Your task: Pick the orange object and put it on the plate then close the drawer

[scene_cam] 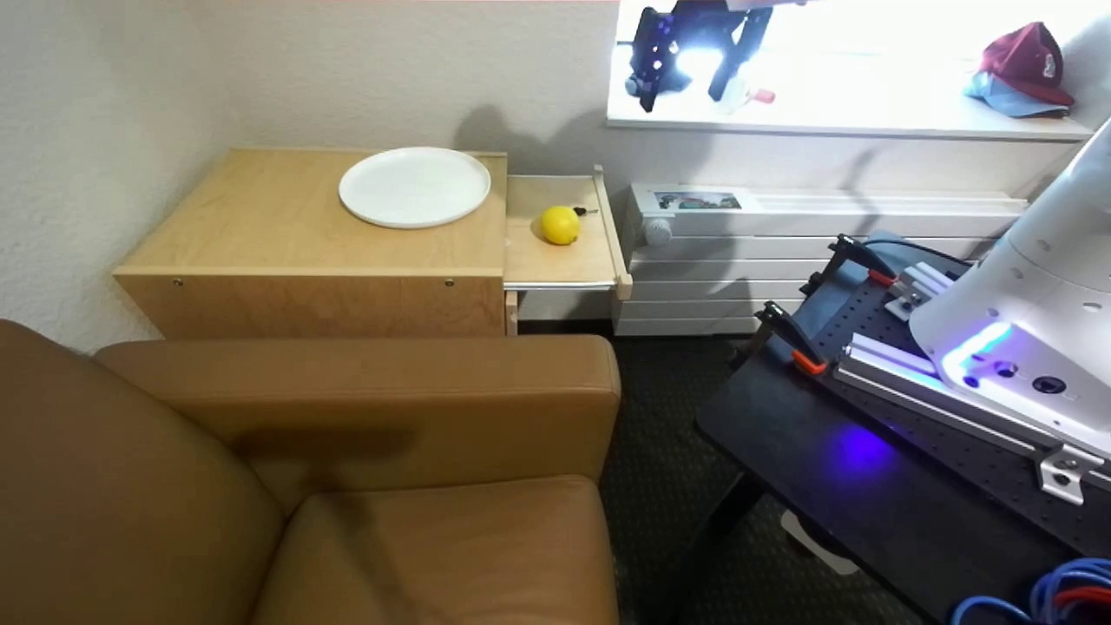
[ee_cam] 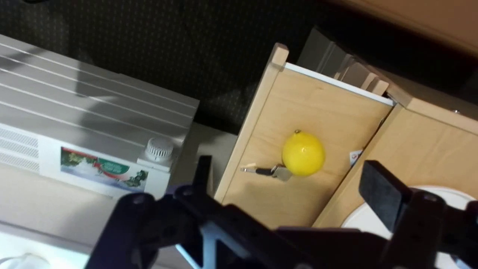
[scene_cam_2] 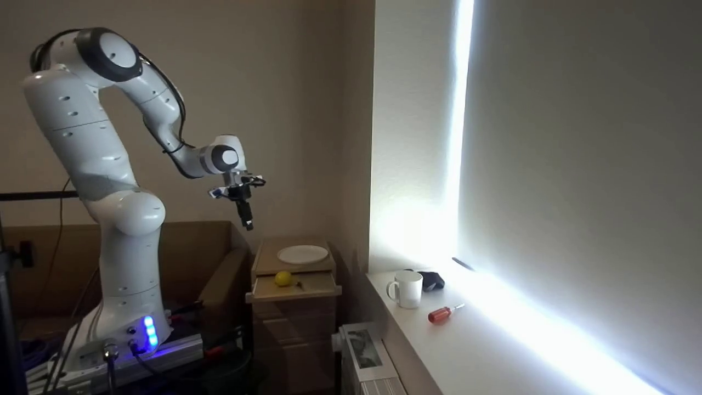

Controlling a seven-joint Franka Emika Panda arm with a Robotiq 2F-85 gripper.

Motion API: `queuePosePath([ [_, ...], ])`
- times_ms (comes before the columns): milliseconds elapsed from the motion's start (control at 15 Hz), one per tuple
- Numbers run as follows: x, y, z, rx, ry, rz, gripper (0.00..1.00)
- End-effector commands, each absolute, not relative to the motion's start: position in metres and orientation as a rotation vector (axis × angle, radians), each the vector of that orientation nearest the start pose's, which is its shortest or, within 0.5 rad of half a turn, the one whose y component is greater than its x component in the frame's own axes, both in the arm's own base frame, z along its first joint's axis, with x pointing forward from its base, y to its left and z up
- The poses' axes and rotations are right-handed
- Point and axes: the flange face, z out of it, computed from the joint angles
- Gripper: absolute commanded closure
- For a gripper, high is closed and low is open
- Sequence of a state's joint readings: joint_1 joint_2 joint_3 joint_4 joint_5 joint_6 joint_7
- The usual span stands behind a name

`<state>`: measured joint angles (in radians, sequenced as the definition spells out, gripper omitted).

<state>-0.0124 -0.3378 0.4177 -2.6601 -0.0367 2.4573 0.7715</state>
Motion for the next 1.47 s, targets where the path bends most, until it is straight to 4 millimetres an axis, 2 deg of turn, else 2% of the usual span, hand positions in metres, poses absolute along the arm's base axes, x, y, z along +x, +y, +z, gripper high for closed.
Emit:
queuePosePath([
  [0,0.423,0.151,0.318,-3.049,0.517,-0.082,0.0],
  [67,0.433,0.147,0.308,-3.023,0.523,-0.022,0.0],
  [200,0.44,0.146,0.3,-2.976,0.561,0.051,0.0],
  [267,0.444,0.147,0.3,-2.944,0.597,0.051,0.0],
  [333,0.443,0.149,0.308,-2.921,0.617,0.086,0.0],
  [400,0.438,0.144,0.301,-2.961,0.61,0.048,0.0],
  [733,0.44,0.146,0.301,-2.955,0.611,0.051,0.0],
  [800,0.443,0.147,0.296,-2.944,0.655,0.011,0.0],
  [1067,0.481,0.156,0.26,-2.778,0.861,-0.225,0.0],
  [1200,0.493,0.154,0.23,-2.758,0.958,-0.193,0.0],
  [1400,0.512,0.143,0.19,-2.749,1.087,-0.118,0.0],
])
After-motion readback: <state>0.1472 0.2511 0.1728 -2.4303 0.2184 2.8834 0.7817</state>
